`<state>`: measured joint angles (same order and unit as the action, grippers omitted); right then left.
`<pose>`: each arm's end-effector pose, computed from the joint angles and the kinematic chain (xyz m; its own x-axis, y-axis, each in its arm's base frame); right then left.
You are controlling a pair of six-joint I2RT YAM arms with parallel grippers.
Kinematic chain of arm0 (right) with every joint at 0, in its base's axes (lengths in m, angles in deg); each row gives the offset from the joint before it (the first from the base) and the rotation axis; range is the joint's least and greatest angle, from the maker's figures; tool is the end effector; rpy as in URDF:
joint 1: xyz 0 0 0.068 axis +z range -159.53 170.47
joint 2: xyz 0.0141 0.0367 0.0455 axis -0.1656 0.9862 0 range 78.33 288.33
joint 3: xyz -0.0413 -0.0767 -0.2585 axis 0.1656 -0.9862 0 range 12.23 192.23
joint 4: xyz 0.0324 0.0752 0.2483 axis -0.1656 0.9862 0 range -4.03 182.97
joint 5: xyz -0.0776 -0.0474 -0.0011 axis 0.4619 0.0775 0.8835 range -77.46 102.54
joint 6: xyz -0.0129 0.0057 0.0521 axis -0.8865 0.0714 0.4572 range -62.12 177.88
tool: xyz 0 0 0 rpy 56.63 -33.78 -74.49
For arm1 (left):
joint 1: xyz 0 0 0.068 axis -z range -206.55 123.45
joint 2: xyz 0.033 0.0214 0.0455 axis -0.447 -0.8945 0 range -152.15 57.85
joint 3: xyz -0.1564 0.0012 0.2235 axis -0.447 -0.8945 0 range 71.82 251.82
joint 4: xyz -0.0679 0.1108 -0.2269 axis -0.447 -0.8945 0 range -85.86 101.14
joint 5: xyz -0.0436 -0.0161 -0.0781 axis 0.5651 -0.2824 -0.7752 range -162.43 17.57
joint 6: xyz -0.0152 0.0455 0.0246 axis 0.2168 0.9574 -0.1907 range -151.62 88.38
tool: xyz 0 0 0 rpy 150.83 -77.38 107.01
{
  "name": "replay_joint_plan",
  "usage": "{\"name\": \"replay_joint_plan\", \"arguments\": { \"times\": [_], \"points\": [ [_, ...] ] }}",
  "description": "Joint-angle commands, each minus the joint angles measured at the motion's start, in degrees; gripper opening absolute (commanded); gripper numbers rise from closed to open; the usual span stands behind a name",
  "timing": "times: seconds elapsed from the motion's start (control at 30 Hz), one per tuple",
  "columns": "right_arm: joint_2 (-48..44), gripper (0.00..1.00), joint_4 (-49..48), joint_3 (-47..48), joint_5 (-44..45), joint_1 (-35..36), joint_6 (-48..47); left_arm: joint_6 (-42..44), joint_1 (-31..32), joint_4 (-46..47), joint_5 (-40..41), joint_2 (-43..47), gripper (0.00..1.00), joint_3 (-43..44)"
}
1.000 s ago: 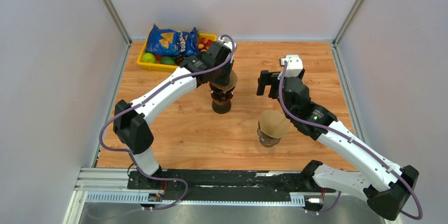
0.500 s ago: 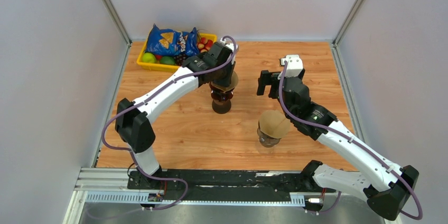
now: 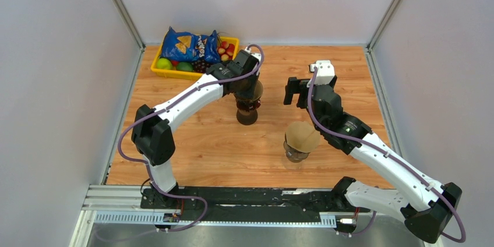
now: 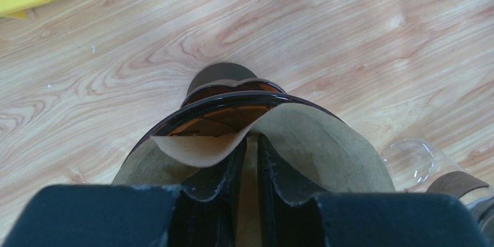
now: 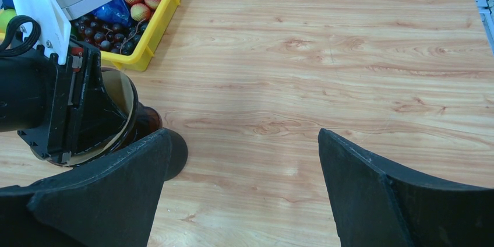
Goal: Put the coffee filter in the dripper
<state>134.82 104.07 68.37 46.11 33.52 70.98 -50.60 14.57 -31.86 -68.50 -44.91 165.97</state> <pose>0.1728 0.1344 0.3593 -0.2673 0.0089 -0.9636 -0.1283 0.9907 0.0447 0.3010 -0.2596 0.3077 -0.7614 0.2339 -0.6046 0.3980 0.9048 -0.1512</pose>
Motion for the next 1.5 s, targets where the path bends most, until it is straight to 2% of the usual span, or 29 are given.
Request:
{"name": "replay_joint_plan", "arguments": {
  "times": [0.0, 0.5, 1.47],
  "points": [
    [-1.2, 1.00, -1.9, -0.1, 0.9, -0.2, -0.7, 0.0, 0.0, -1.0, 0.7, -0.7, 0.24, -2.1],
    [-1.5, 1.00, -1.9, -0.3, 0.7, -0.2, -0.5, 0.3, 0.1, -2.7, 1.6, -1.3, 0.23, -3.5],
    [-2.7, 1.00, -1.9, -0.3, 0.6, -0.1, 0.2, 0.1, 0.4, -1.2, 0.1, 2.7, 0.23, 3.0]
  ]
}}
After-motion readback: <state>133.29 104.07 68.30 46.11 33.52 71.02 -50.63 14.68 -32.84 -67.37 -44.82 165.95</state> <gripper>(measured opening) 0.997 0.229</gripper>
